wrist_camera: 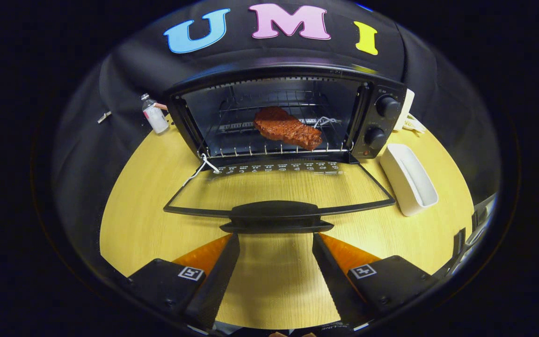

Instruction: Open the toaster oven, put the food inside, and close the toaster oven door.

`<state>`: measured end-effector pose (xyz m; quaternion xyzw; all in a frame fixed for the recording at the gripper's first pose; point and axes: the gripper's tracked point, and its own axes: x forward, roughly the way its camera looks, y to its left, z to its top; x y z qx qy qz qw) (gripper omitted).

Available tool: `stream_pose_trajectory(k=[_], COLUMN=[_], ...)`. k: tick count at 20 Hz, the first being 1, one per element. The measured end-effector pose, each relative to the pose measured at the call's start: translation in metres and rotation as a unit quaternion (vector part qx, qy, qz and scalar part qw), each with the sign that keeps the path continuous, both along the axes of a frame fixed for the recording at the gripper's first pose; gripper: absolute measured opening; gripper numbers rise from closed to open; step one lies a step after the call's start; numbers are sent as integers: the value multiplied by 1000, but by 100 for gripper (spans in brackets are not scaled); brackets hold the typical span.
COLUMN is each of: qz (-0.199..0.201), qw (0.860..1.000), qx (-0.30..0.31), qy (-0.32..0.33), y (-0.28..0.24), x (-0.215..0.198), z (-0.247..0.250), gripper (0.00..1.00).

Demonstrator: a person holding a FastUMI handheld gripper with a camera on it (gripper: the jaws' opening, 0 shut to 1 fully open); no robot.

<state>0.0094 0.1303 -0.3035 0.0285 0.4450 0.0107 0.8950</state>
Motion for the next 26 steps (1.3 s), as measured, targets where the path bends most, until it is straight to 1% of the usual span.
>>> stream_pose_trajectory(k=[5,9,11,15,16,18,20,21,24,26], qz=[-8,-41,-39,6,18,26,33,43,85,104], qw=[1000,997,997,994,994,994,992,990,980,971], qx=[23,61,67,56,56,53,60,57,41,31], qy=[-20,-8,-23,-89,-96,-88,-108,-123,-175,-212], y=[1,1,1,5,6,4,4,5,6,2], x=[9,14,22,54,63,73,86,90,79,71], z=[23,32,46,81,84,82,95,104,138,165], gripper=[97,97,96,98,98,98,99,98,99,98])
